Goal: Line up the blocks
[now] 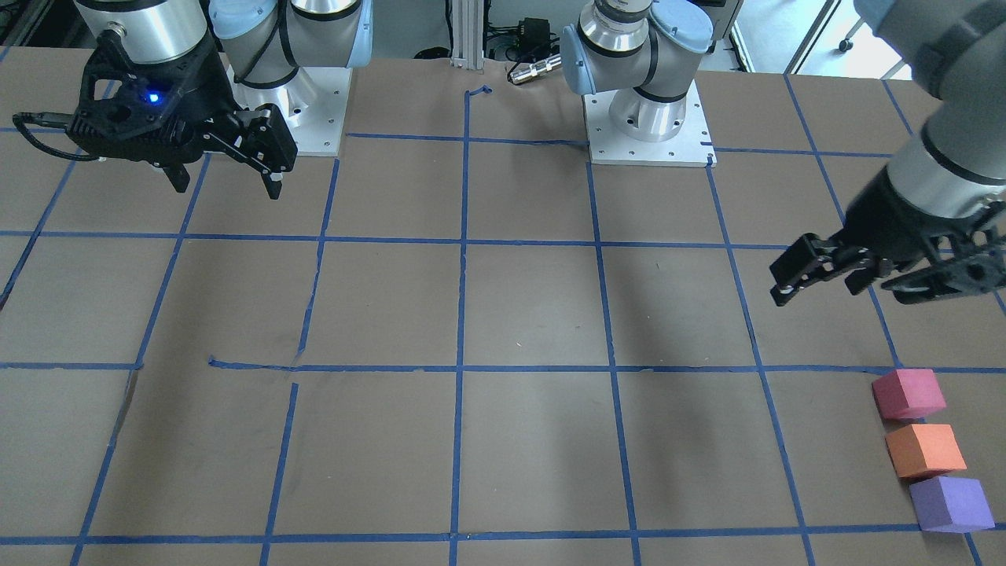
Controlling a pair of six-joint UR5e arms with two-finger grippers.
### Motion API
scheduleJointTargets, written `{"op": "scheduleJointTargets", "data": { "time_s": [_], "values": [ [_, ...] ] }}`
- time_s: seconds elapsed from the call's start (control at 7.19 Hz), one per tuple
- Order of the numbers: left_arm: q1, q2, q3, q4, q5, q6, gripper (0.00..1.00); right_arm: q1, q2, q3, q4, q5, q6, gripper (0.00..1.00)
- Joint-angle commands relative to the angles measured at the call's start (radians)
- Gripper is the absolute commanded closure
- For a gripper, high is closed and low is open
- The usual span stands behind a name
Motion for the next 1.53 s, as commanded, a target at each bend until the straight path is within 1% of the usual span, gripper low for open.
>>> {"op": "scheduleJointTargets", "data": {
  "time_s": [0.0, 0.14, 0.42, 0.56, 0.7, 0.83, 0.97, 1.11, 1.25, 1.39],
  "values": [
    [-0.188, 0.046, -0.006, -0.002, 0.005, -0.123, 0.00, 0.000, 0.000, 0.000, 0.000, -0.001, 0.000, 0.00],
    [-0.204, 0.069, -0.009, -0.005, 0.002, -0.123, 0.00, 0.000, 0.000, 0.001, 0.000, -0.001, 0.000, 0.00],
    [-0.206, 0.141, -0.117, 0.010, 0.000, -0.137, 0.00, -0.002, 0.000, 0.002, 0.000, 0.000, 0.000, 0.00],
    [-0.206, 0.169, -0.139, 0.010, 0.002, -0.138, 0.00, 0.000, 0.000, 0.002, 0.000, 0.000, 0.000, 0.00],
    [-0.203, 0.187, -0.130, 0.005, 0.006, -0.138, 0.00, -0.002, 0.000, 0.002, 0.000, 0.000, 0.000, 0.00],
    [-0.189, 0.180, -0.109, -0.002, 0.002, -0.138, 0.00, -0.002, 0.000, 0.002, 0.000, 0.000, 0.000, 0.00],
    [-0.186, 0.152, -0.040, -0.080, 0.002, -0.143, 0.00, 0.000, 0.000, 0.002, 0.000, 0.000, 0.000, 0.00],
    [-0.186, 0.149, -0.001, -0.214, 0.033, -0.143, 0.00, 0.000, -0.002, 0.002, 0.000, 0.000, 0.000, 0.00],
    [-0.186, 0.148, -0.012, -0.205, 0.041, -0.140, 0.00, 0.000, -0.002, 0.002, 0.000, 0.000, 0.000, 0.00],
    [-0.186, 0.146, -0.027, -0.132, 0.041, -0.134, 0.00, 0.000, 0.000, 0.002, 0.000, 0.000, 0.000, 0.00]
  ]
}}
